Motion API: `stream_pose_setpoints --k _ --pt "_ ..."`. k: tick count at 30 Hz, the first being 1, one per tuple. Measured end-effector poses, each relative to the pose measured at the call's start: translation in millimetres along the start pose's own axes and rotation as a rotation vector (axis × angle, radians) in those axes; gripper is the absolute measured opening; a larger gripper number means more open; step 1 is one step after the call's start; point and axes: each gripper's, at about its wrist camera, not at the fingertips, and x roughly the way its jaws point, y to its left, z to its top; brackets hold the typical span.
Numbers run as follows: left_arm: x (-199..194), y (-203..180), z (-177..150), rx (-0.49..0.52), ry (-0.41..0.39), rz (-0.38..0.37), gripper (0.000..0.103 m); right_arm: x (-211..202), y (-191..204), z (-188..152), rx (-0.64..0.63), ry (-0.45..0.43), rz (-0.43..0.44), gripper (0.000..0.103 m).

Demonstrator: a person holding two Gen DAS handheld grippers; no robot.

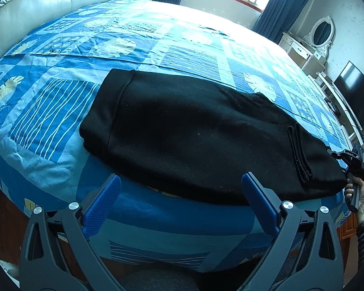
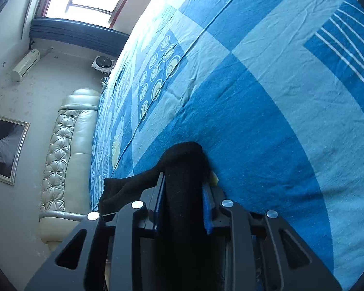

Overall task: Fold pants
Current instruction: 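Grasp the trouser leg end with the right gripper and tuck it along the bundle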

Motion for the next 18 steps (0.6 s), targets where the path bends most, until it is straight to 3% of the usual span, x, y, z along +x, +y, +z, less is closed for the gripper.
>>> stream_pose_setpoints --k 4,8,18 --pt "1.2 -2.2 -2.4 0.016 0.005 0.002 0.100 -5.7 1.7 -0.8 0.006 -0.006 0.006 0.028" --pt "-1.7 -4.5 -3.9 0.028 0.001 -0.002 0.100 -18.2 0.5 -11.7 0.028 0.003 0.047 0.038" --pt "-5.2 -8.7 -3.5 0.040 -0.008 -0.009 0.100 -45.1 -9.8 -75.1 0.021 0.109 0.098 0.049"
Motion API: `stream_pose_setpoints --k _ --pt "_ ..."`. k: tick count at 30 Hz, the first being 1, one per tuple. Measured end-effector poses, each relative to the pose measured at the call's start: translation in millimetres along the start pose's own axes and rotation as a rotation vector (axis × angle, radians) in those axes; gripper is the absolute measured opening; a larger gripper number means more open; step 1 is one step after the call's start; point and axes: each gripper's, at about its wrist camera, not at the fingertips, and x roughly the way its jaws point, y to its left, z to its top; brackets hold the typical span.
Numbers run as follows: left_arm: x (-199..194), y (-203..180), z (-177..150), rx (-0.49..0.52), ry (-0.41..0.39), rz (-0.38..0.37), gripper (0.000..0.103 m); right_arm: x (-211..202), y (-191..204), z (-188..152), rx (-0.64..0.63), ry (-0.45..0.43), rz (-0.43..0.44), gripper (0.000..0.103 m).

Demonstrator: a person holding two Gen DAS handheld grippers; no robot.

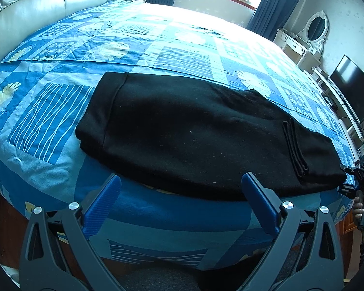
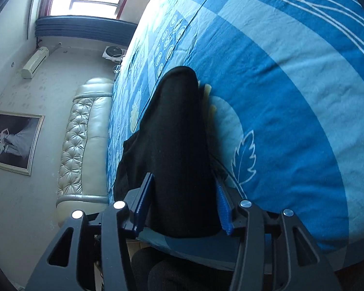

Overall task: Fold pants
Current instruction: 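Grasp the trouser leg end with the right gripper and tuck it along the bundle, then open the right gripper and grasp the bundle end with the left gripper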

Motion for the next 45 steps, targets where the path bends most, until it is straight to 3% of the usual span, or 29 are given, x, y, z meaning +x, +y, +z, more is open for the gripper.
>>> stream_pose_setpoints --k 1,4,8,11,16,18,19,21,26,31,36,41,45 --pt "-0.2 -0.6 -0.2 0.003 -0.001 0.002 0.100 -0.3 -0.9 -2.8 -0.006 -0.006 -0.008 0.049" --pt "-0.8 -2.6 -0.6 0.009 -0.004 0.003 0.100 3.9 -5.1 -3.9 -0.035 -0.009 -0.071 0.033" --pt "-2.5 -5.2 -1.3 0.032 -0.017 0.007 0.100 5.2 -8.0 -2.4 -0.050 -0.029 -0.102 0.030" --pt "-2.3 -6.0 -1.7 0.059 -0.016 0.016 0.100 -2.4 -0.8 -4.0 -0.046 -0.050 -0.126 0.036" --pt "-9.7 3.3 -1.0 0.044 -0.030 0.011 0.100 -40.3 36.5 -2.9 -0.094 -0.231 -0.354 0.053" --pt "-12.5 10.0 1.1 0.030 -0.027 -0.016 0.100 -42.1 60.6 -6.4 -0.128 -0.261 -0.315 0.061" --pt "-13.3 13.9 2.5 0.023 -0.023 -0.022 0.100 -37.2 73.7 -9.1 -0.150 -0.254 -0.279 0.071" --pt "-15.3 22.9 5.3 0.004 -0.022 -0.024 0.100 -13.4 100.3 -14.6 -0.210 -0.196 -0.222 0.083" --pt "-22.2 62.0 15.1 -0.099 -0.023 -0.088 0.100 82.0 139.8 -32.0 -0.322 0.014 -0.139 0.084" --pt "-13.0 121.0 29.0 -0.243 -0.005 -0.169 0.099 144.6 137.2 -38.3 -0.296 0.083 -0.146 0.084" --pt "21.0 168.1 54.6 -0.303 0.069 -0.337 0.099 145.3 139.2 -48.8 -0.332 0.052 -0.176 0.088" --pt "61.1 191.8 72.9 -0.368 0.167 -0.479 0.099 143.5 135.4 -47.9 -0.325 0.050 -0.171 0.088" --pt "83.9 188.4 74.8 -0.374 0.231 -0.510 0.099 141.0 133.4 -50.5 -0.342 0.047 -0.192 0.090"
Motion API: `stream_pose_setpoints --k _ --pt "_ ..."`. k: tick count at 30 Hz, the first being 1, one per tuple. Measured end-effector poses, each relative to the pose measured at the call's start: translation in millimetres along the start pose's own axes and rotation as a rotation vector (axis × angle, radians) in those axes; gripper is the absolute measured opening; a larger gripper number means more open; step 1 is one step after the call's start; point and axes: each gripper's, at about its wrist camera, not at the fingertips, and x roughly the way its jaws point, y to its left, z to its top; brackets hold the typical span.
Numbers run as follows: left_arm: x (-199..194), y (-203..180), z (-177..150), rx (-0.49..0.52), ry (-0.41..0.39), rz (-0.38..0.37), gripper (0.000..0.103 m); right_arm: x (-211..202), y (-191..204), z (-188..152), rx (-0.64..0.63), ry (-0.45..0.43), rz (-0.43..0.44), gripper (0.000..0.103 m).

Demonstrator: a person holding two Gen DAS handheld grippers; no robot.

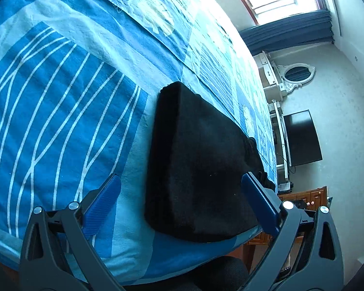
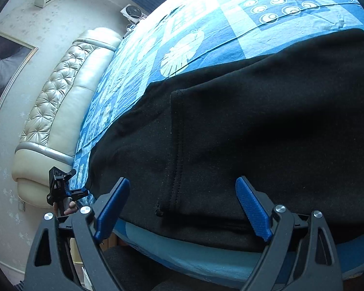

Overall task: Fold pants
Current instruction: 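Open the right gripper and grasp the bundle end with the left gripper, then lift the bundle end with the left gripper and fold it over onto the bundle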

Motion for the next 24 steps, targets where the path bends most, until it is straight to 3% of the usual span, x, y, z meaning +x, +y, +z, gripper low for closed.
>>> stream_pose_setpoints --k 2,7,11,12,13,16,17,19,24 --pt "7.1 -5.0 0.5 0.029 0.008 -0.007 0.099 1.1 1.1 -0.5 -0.008 -0.005 -0.011 0.091" --pt "28.0 -12.9 1.6 0.011 0.067 -0.113 0.099 0.0 0.6 -2.8 -0.014 -0.022 -0.022 0.092" --pt "41.3 -21.5 -0.1 0.001 0.086 -0.112 0.098 -1.0 3.1 -4.3 -0.017 -0.032 -0.028 0.093" --pt "43.6 -23.4 -0.4 0.002 0.091 -0.116 0.088 -1.5 3.0 -4.7 -0.018 -0.034 -0.028 0.093" --pt "48.0 -23.7 -0.9 -0.004 0.113 -0.120 0.066 -2.8 1.9 -5.6 -0.018 -0.037 -0.028 0.093" --pt "58.0 -21.9 -2.9 -0.011 0.152 -0.069 0.037 -6.1 -0.6 -6.0 -0.015 -0.043 -0.029 0.093" --pt "59.0 -21.7 -2.8 -0.007 0.158 -0.059 0.032 -6.0 -0.6 -6.1 -0.015 -0.046 -0.031 0.093" --pt "57.2 -22.4 -2.9 -0.011 0.153 -0.064 0.014 -3.9 3.4 -7.2 -0.018 -0.049 -0.039 0.093" --pt "40.8 -60.5 -7.5 0.117 0.093 -0.001 0.012 -4.2 6.4 -9.9 -0.029 -0.062 -0.051 0.093"
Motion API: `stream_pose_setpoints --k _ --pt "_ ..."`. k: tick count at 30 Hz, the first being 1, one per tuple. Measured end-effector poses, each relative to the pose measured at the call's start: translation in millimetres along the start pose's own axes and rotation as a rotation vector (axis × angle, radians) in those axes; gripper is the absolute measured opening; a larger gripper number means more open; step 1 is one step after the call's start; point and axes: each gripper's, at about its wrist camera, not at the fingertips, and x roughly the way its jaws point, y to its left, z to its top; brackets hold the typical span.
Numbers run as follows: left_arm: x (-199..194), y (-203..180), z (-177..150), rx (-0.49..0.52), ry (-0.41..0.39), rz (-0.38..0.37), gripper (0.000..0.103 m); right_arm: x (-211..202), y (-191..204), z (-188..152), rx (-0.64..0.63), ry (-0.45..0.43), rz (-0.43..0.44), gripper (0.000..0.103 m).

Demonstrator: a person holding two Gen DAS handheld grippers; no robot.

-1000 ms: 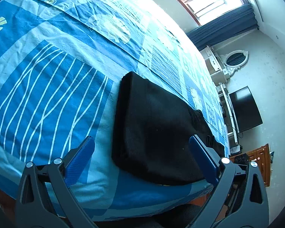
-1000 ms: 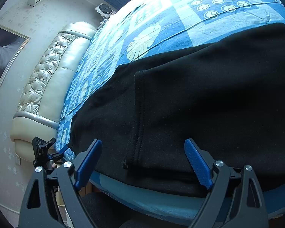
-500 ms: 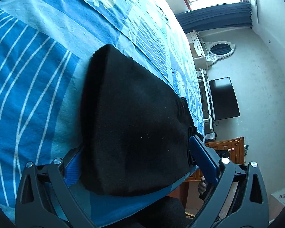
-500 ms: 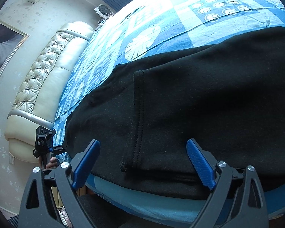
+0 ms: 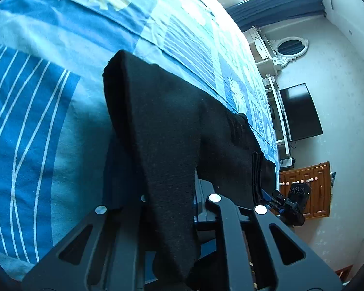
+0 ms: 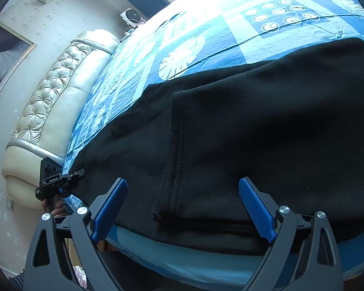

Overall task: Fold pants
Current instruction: 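Lift the bundle end with the left gripper and fold it over onto the bundle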

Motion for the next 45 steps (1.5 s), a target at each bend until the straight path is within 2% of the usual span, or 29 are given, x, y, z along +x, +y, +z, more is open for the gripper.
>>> stream_pose_setpoints --k 6,10,14,16,21,27,33,36,40,45 --pt "-25.4 -69.4 3.9 0.120 -0.049 -0.016 0.011 -9.4 -2.9 0.4 0.037 -0.018 0.037 0.093" --pt "-25.6 -127.2 1.5 0.233 -0.048 0.036 0.011 -19.1 -1.5 -1.2 0.038 -0.014 0.067 0.093" --pt "-13.3 -182.2 -6.8 0.363 -0.037 0.136 0.011 -31.1 4.4 -2.2 -0.004 -0.005 0.071 0.093" --pt "-2.6 -210.2 -10.1 0.418 -0.033 0.180 0.011 -36.6 9.6 -4.7 -0.023 0.007 0.079 0.093" --pt "30.4 -274.8 -21.2 0.543 -0.004 0.217 0.011 -52.0 12.6 -13.4 -0.079 0.029 0.089 0.093" --pt "101.2 -340.4 -38.2 0.673 0.063 0.311 0.011 -68.1 3.3 -25.9 -0.098 0.048 0.098 0.093" --pt "182.0 -375.3 -65.7 0.761 0.132 0.403 0.012 -78.8 -19.8 -32.8 -0.050 0.035 0.129 0.093" --pt "217.9 -383.3 -79.6 0.781 0.170 0.426 0.012 -87.4 -34.6 -35.6 -0.024 0.021 0.126 0.093" --pt "261.5 -386.2 -99.6 0.814 0.212 0.468 0.012 -102.1 -57.7 -35.1 0.030 -0.017 0.138 0.093" --pt "296.7 -378.1 -118.0 0.831 0.229 0.530 0.012 -116.7 -79.4 -34.2 0.077 -0.060 0.149 0.093"
